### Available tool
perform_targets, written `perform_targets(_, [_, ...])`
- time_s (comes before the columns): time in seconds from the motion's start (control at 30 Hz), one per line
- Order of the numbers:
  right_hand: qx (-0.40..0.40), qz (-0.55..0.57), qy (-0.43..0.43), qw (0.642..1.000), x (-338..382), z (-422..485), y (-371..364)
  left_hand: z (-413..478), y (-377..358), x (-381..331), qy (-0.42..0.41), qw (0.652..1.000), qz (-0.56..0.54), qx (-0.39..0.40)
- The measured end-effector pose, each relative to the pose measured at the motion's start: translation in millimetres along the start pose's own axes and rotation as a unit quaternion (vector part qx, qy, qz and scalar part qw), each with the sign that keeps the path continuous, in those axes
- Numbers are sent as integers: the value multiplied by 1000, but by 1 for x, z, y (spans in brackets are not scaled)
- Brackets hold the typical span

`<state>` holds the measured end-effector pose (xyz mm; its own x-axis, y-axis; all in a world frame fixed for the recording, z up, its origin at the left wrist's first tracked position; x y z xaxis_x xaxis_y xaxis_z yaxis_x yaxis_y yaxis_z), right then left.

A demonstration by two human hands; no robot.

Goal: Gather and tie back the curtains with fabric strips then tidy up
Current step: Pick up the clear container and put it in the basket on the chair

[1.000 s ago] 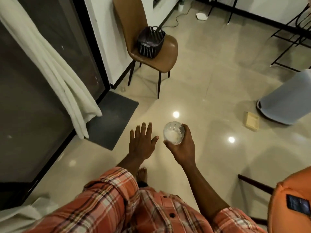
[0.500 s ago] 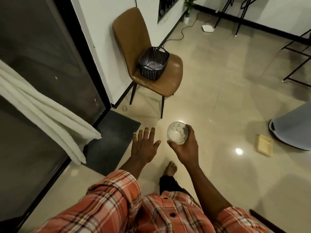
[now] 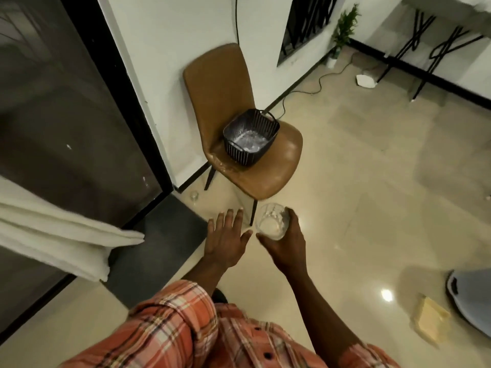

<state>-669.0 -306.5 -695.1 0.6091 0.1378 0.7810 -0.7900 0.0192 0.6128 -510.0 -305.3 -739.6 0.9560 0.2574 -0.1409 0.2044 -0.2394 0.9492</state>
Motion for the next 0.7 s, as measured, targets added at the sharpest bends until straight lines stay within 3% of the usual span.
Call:
perform_targets(0.17, [23,-11,22,999,-20,82,6,69,9,-24,46,998,-28,7])
perform_targets(0.7, [121,-68,69,988,-48,318,-26,282,61,-58,85,991,-101,1])
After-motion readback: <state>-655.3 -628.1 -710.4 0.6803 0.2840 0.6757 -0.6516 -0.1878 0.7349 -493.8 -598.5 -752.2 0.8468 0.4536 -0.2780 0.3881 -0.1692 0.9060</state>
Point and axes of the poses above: each hand's wrist, its own z-axis towards the middle knuckle, its own y-axis out of the back of the hand, x = y × z, the point moved 4 cm from there along z, towards the middle knuckle, and after that the axes turned 13 degrees about y, right-handed, at the moved point
